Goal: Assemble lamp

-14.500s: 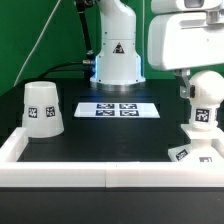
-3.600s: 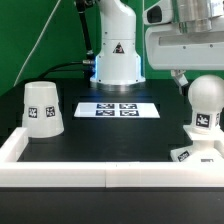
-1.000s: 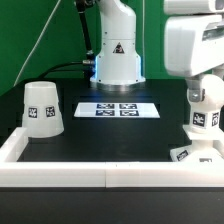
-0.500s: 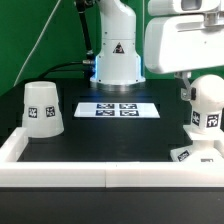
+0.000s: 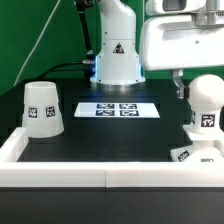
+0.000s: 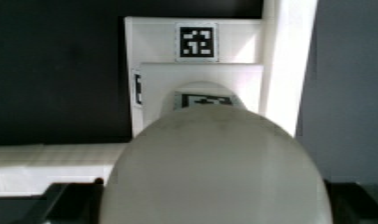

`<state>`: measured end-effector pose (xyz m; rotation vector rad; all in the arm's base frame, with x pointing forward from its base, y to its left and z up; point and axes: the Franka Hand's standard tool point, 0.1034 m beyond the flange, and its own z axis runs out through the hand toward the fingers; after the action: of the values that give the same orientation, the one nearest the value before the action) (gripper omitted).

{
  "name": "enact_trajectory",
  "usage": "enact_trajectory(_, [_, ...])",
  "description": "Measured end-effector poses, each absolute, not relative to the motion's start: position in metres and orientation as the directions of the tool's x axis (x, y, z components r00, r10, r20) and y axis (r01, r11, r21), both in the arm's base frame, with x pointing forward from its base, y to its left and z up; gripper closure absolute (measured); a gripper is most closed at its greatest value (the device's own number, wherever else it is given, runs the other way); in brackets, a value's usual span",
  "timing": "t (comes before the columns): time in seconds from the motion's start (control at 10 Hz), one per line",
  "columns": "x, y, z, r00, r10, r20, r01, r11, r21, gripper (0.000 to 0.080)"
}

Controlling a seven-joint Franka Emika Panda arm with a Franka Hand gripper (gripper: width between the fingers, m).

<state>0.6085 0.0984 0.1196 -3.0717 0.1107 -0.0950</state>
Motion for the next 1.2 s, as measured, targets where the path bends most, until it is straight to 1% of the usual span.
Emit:
enact_trajectory(0.2, [0.6084,0.0967,0.1195,0.971,-0.235,0.047,-0.231,-0.97,-0.078,0.0222])
enact_trajectory(0.4, [0.6077,0.0987,0.1189,0.909,-0.415,0.034,-0.411,-0.908,-0.084,0.022])
enact_trajectory(0.5, [0.6073,0.0985,0.119,0.887,-0.461,0.027,-0.457,-0.885,-0.084,0.022])
enact_trajectory(0.7, [0.6065,0.0979,0.119,0.857,-0.515,0.014,-0.513,-0.855,-0.083,0.022])
enact_trajectory(0.8, [0.6064,0.0982,0.1181,0.863,-0.505,0.015,-0.502,-0.861,-0.083,0.022])
enact_trajectory(0.9, [0.6063,0.0984,0.1179,0.863,-0.505,0.015,-0.502,-0.861,-0.083,0.013])
enact_trajectory(1.0, [0.6063,0.0987,0.1181,0.867,-0.498,0.016,-0.495,-0.865,-0.082,0.0109])
enact_trajectory(1.2, [0.5993,0.1056,0.124,0.911,-0.412,0.034,-0.409,-0.91,-0.068,0.0101])
